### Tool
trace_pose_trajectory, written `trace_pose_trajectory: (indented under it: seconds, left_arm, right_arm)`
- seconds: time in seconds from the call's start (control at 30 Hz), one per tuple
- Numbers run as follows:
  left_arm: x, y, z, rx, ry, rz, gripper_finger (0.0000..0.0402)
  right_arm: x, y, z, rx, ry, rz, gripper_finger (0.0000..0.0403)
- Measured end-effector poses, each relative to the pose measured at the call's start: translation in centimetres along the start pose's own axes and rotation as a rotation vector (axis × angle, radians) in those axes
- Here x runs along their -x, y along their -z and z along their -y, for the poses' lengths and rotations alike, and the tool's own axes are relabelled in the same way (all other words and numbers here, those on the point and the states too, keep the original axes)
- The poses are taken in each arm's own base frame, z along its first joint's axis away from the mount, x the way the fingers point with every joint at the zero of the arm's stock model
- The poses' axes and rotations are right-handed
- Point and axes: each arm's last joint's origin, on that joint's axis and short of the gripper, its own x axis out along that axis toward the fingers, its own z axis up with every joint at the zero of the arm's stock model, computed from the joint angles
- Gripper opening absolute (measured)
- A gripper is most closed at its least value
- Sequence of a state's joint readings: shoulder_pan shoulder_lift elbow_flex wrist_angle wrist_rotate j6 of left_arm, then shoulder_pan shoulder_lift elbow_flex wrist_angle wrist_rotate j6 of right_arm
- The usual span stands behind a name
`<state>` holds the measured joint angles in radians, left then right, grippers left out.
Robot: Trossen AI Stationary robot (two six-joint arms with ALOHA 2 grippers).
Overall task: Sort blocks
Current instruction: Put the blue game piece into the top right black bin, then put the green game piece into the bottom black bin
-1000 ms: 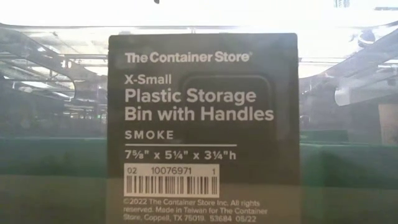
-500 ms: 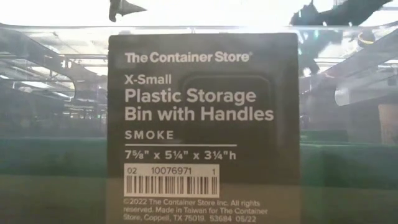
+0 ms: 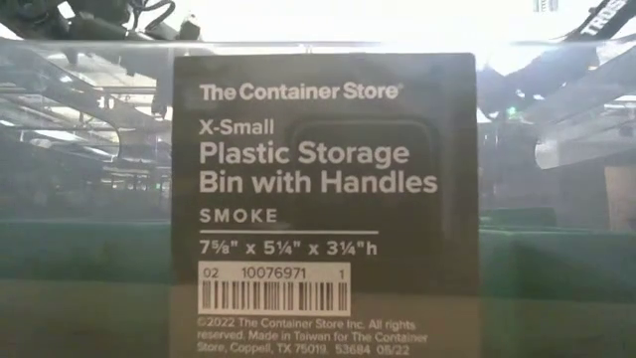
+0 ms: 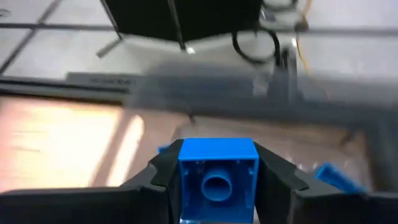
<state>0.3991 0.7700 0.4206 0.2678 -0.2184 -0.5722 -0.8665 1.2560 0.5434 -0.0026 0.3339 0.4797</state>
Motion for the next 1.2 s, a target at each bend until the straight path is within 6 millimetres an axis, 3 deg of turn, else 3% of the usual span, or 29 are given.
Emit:
trace_pose_trajectory:
  seconds: [0.23, 0.47, 0.6, 0.77, 0.9, 1.07, 1.2]
  left_arm:
    - [0.0, 0.3, -0.2, 0.025, 0.002, 0.003, 0.0269]
    - [0.1, 0.3, -0.1, 0.025, 0.03, -0.014, 0.0269]
    - [0.1, 0.3, 0.0, 0.025, 0.056, -0.029, 0.0269]
    - [0.3, 0.4, 0.3, 0.027, 0.154, -0.082, 0.027]
    - [0.4, 0.5, 0.5, 0.026, 0.203, -0.111, 0.027]
    - [0.5, 0.8, 1.0, 0.022, 0.249, -0.142, 0.027]
    - [0.8, 1.3, 1.6, -0.004, 0.311, -0.191, 0.027]
  right_arm:
    - [-2.2, 1.5, -0.1, -0.061, -0.015, -0.114, 0.013]
    - [-2.3, 0.3, -0.7, -0.063, -0.046, -0.092, 0.0311]
    - [-1.8, -2.3, -1.9, -0.041, -0.145, -0.096, 0.0351]
    - [1.5, -7.6, -5.7, 0.112, -0.55, -0.015, 0.0341]
    - [5.5, -9.6, -9.5, 0.272, -0.845, 0.022, 0.0338]
    - [9.0, -7.1, -13.8, 0.576, -1.01, 0.047, 0.0338]
    - [9.9, -3.5, -16.4, 0.78, -1.026, 0.008, 0.0338]
